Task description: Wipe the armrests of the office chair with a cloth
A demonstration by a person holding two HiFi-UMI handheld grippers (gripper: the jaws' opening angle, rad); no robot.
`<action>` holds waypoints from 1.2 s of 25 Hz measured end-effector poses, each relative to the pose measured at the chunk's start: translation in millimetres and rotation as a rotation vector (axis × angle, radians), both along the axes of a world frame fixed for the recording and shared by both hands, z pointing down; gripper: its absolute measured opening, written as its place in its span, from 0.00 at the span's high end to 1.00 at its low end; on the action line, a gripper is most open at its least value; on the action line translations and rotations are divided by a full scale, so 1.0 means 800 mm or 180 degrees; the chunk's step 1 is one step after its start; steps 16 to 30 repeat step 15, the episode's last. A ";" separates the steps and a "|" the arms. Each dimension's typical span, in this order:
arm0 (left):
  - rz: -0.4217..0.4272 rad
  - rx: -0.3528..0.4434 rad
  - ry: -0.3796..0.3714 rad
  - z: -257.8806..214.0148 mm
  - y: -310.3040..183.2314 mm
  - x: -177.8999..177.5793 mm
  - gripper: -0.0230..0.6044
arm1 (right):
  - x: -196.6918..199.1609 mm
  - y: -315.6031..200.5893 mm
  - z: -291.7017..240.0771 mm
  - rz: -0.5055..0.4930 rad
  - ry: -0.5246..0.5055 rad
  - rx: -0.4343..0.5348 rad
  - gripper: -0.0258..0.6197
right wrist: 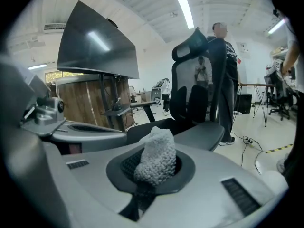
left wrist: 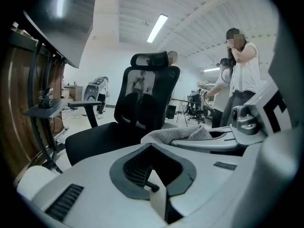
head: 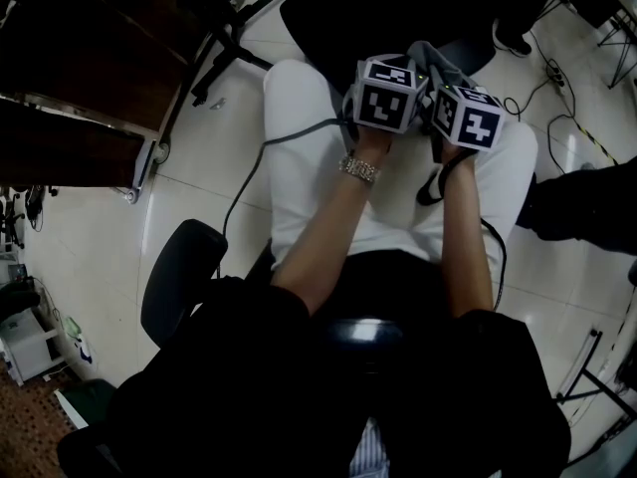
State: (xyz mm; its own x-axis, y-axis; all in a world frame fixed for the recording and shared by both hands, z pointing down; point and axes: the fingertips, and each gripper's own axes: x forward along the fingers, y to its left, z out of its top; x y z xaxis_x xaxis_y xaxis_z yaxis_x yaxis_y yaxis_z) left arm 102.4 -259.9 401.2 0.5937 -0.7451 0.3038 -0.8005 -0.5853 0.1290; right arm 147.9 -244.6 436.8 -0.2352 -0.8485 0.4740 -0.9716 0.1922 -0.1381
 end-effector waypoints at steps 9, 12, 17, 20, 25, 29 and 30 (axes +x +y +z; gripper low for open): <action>0.0043 -0.0022 -0.0018 0.004 0.004 0.007 0.97 | -0.003 0.002 -0.004 -0.0039 -0.0045 0.0020 0.92; 0.0043 -0.0022 -0.0021 0.003 0.005 0.006 0.97 | -0.002 0.003 -0.003 -0.0027 -0.0045 0.0031 0.92; 0.0041 -0.0022 -0.0027 0.003 0.004 0.005 0.97 | -0.005 0.002 -0.006 -0.0041 -0.0045 0.0039 0.92; 0.0041 -0.0022 -0.0027 0.003 0.004 0.005 0.97 | -0.005 0.002 -0.006 -0.0041 -0.0045 0.0039 0.92; 0.0041 -0.0022 -0.0027 0.003 0.004 0.005 0.97 | -0.005 0.002 -0.006 -0.0041 -0.0045 0.0039 0.92; 0.0041 -0.0022 -0.0027 0.003 0.004 0.005 0.97 | -0.005 0.002 -0.006 -0.0041 -0.0045 0.0039 0.92; 0.0041 -0.0022 -0.0027 0.003 0.004 0.005 0.97 | -0.005 0.002 -0.006 -0.0041 -0.0045 0.0039 0.92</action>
